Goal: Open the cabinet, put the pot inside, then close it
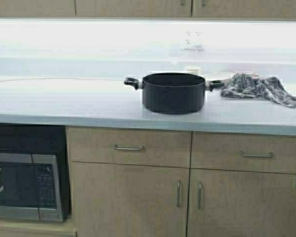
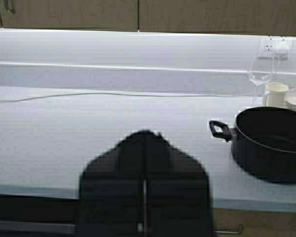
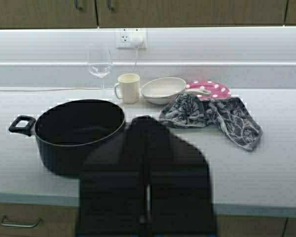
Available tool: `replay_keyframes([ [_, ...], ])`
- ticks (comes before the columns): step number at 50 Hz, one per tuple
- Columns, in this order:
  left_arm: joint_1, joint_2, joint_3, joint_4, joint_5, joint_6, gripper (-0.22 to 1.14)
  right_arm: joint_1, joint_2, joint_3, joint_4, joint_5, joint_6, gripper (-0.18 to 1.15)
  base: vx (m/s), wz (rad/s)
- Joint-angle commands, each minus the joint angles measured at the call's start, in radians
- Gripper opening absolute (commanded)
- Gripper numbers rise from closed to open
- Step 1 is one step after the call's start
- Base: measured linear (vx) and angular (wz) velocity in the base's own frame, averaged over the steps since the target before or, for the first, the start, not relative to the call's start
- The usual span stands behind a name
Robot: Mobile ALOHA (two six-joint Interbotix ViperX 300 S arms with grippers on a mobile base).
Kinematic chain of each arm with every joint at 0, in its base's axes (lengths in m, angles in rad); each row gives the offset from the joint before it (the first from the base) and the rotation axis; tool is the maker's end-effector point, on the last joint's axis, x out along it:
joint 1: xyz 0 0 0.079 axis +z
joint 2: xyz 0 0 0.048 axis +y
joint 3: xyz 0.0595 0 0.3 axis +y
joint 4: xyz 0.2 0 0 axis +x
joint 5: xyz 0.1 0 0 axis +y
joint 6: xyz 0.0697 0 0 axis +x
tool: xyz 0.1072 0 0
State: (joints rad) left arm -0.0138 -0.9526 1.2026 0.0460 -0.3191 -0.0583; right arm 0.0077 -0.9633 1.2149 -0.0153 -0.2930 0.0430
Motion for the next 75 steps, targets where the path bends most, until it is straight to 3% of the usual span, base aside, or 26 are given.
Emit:
replay_keyframes([
  [1,0.000,0.008,-0.015,0.002,-0.014,-0.002,0.03,0.000,0.006,-0.009,0.000,-0.003,0.000,0.05,0.29,-0.02],
  [33,0.000,-0.028,0.014,-0.002,-0.015,-0.011,0.03,0.000,0.035,-0.005,0.000,-0.005,0.002,0.05,0.29,-0.15],
  [75,-0.002,-0.011,0.014,0.005,-0.049,-0.003,0.03,0.018,0.034,-0.009,0.000,-0.003,0.006,0.06,0.24,0.03],
])
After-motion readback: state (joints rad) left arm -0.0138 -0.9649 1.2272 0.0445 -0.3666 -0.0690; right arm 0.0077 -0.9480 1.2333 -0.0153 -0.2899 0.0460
